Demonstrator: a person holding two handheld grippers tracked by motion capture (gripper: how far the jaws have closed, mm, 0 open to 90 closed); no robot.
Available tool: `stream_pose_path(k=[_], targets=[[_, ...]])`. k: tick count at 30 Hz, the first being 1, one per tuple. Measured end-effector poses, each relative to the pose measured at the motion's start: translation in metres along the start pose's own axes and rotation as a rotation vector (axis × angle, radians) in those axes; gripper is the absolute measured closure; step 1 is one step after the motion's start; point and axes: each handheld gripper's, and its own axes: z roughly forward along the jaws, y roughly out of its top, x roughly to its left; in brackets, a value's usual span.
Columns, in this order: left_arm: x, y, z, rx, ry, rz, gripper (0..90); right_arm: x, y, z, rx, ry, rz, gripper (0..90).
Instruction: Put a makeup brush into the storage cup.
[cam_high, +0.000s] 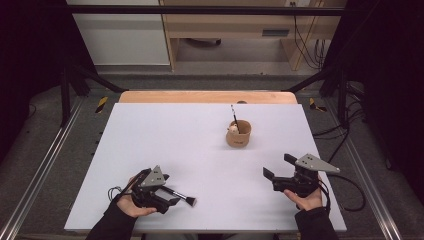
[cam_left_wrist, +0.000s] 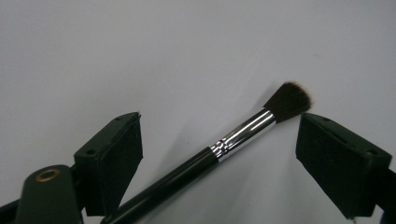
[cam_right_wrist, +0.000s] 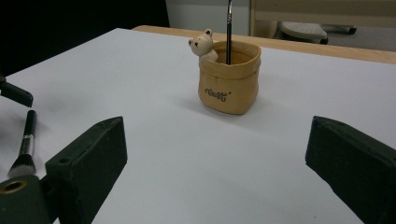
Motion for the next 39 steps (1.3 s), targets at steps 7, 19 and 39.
stream_pose_path(k=[7,19,39], targets=[[-0.001,-0.001,0.007,0.019,-0.02,0.008,21.2,0.0,0.0,0.0,0.0,-0.001,-0.003,6.0],[-0.002,-0.002,0.015,0.044,-0.044,0.003,34.8,0.001,0.0,0.0,0.003,0.001,-0.002,6.0],[-0.002,-0.003,0.018,0.091,-0.058,0.003,51.8,0.001,0.0,0.001,0.004,-0.001,0.004,5.9]])
